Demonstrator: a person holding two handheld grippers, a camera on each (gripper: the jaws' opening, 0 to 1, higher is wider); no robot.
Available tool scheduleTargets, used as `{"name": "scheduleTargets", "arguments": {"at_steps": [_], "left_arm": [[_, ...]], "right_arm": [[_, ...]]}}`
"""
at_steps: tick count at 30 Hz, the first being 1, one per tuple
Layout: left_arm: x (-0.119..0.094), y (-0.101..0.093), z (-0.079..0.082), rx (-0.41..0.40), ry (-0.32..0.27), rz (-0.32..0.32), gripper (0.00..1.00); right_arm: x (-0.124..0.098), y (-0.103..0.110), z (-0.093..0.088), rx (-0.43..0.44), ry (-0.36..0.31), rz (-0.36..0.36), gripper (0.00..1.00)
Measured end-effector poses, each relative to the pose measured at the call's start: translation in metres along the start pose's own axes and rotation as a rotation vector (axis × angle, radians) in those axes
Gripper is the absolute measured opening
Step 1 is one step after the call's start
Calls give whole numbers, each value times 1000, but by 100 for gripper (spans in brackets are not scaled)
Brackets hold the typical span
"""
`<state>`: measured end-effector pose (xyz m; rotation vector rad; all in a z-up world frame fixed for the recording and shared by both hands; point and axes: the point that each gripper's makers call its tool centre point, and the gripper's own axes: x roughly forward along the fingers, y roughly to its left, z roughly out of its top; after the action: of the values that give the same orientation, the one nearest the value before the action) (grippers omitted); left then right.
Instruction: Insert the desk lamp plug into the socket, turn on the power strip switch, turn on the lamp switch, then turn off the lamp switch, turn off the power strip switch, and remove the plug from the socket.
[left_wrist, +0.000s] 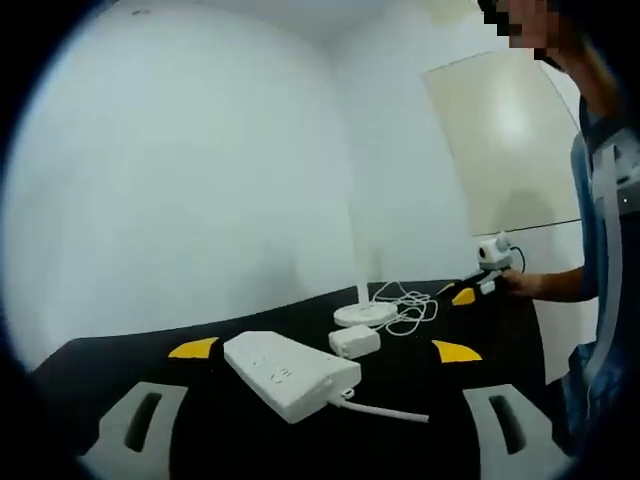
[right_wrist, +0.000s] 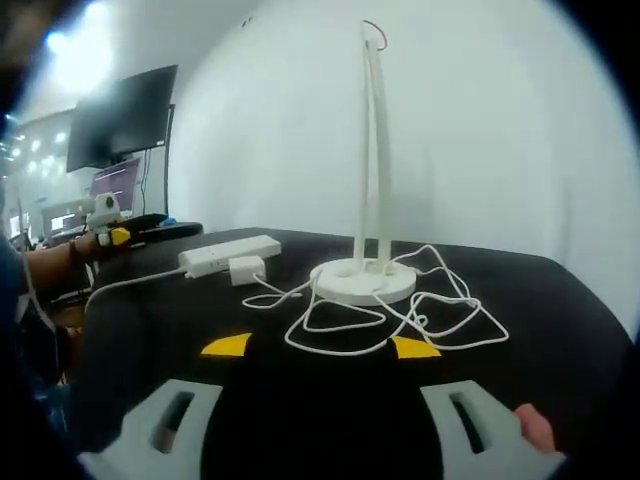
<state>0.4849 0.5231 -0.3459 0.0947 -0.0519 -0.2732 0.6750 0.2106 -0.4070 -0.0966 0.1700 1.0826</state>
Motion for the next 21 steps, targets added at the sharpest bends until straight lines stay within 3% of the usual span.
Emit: {"name": "scheduleTargets", "arguments": {"at_steps": [10,13,21], "left_arm": [[0,4,-21,-43,43,9,81],[0,5,-24,-51,32,9,83],[2,10,-40,1,74,-1,79]], "right_arm": [[0,-1,-1,14,5,-1,52],[0,1,0,41,8,18,52],[5,12,27,85,21,109,53]]}}
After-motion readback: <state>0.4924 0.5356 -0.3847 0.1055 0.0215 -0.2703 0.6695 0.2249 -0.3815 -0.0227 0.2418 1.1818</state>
